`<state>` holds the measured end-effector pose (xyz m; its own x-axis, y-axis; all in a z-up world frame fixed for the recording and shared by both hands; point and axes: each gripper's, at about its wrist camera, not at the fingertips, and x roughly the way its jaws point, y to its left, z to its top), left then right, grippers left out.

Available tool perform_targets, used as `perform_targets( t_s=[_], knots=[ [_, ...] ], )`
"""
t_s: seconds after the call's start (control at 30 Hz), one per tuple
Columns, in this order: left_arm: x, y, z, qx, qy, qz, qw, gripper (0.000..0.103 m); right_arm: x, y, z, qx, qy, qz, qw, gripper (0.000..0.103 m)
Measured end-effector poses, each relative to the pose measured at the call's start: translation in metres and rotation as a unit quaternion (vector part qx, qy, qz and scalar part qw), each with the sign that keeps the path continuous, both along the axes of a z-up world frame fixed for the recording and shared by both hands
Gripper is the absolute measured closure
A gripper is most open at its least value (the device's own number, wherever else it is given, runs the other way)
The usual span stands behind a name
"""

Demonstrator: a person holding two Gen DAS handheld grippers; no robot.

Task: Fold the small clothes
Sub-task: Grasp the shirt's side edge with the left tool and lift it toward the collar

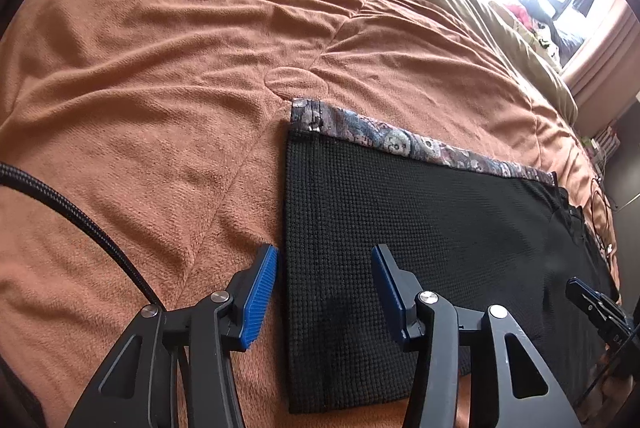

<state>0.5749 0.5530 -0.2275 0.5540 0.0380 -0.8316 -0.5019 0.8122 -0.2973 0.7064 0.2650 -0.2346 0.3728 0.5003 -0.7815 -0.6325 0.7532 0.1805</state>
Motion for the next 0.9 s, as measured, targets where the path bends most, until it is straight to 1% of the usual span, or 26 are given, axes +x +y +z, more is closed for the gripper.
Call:
perform_targets(
  t_s=[0.07,0.13,0.17,0.2,0.23,0.3,0.47,0.57,0.7,0.77,0.8,0.83,0.9],
  knots=[
    [0.003,0.001,-0.004,0.008,0.006,-0.003,0.9999,0.052,0.007,0.006,-0.005,0.005,0.009,-0.001,1.0,0.091],
    [0.003,0.003,-0.005,0.004,0.001,-0.002,1.0,0.053,0.011,0.009,-0.007,0.016,0.02,0.001,1.0,0.092],
    [0.004,0.003,-0.005,0.007,0.001,-0.003,1.0,0.064,0.015,0.01,-0.009,0.021,0.025,0.001,0.999,0.092],
    [0.006,0.002,-0.004,0.014,0.005,-0.005,0.9999,0.07,0.018,0.011,-0.011,0.026,0.032,-0.001,0.999,0.092],
    [0.007,0.002,-0.003,0.02,0.01,-0.007,0.9997,0.081,0.02,0.013,-0.013,0.03,0.038,-0.003,0.999,0.095],
    [0.008,0.002,0.001,0.009,0.002,-0.015,0.9999,0.096,0.024,0.016,-0.017,0.043,0.054,-0.004,0.998,0.099],
    [0.015,-0.005,0.022,-0.004,-0.033,-0.016,0.9993,0.097,0.027,0.02,-0.026,0.068,0.081,-0.007,0.994,0.101],
    [0.022,-0.015,0.038,0.011,-0.044,-0.027,0.9986,0.097,0.025,0.023,-0.035,0.075,0.1,-0.006,0.992,0.101],
    [0.029,-0.025,0.057,0.024,-0.055,-0.036,0.9976,0.097,0.025,0.037,-0.05,0.067,0.117,0.001,0.991,0.102],
    [0.033,-0.032,0.069,0.036,-0.058,-0.044,0.9967,0.097,0.027,0.04,-0.049,0.066,0.12,0.0,0.991,0.101],
    [0.035,-0.036,0.076,0.041,-0.061,-0.049,0.9961,0.097,0.029,0.037,-0.047,0.072,0.13,-0.003,0.989,0.101],
    [0.035,-0.039,0.081,0.046,-0.063,-0.053,0.9955,0.097,0.032,0.032,-0.042,0.085,0.14,-0.004,0.986,0.101],
    [0.039,-0.047,0.094,0.055,-0.067,-0.059,0.9944,0.097,0.034,0.019,-0.031,0.106,0.14,-0.013,0.984,0.1]
  ],
)
